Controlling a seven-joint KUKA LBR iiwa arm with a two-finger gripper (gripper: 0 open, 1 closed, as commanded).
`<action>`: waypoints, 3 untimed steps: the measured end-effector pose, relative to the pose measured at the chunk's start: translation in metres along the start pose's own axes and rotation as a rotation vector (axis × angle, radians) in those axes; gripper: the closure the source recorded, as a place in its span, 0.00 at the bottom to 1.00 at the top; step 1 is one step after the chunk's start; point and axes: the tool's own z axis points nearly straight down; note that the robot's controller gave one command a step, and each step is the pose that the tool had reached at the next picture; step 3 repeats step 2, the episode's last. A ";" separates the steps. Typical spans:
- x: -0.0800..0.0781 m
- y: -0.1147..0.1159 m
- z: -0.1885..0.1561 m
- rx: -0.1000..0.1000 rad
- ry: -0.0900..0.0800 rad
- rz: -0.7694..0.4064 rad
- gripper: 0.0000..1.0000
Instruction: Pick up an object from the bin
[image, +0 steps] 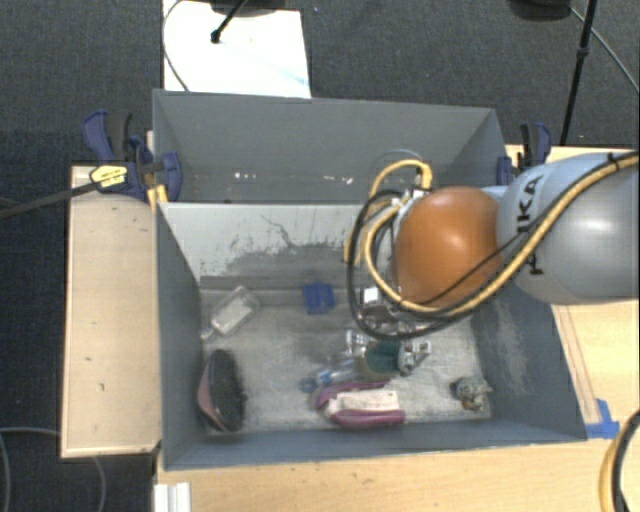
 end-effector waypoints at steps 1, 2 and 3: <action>0.000 0.000 -0.001 0.002 0.000 0.001 1.00; -0.006 0.002 -0.134 0.003 0.001 -0.043 1.00; -0.006 0.002 -0.134 0.003 0.001 -0.043 1.00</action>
Offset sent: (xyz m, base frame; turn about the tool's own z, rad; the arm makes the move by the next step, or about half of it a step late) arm 0.0000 0.0000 0.0000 0.0000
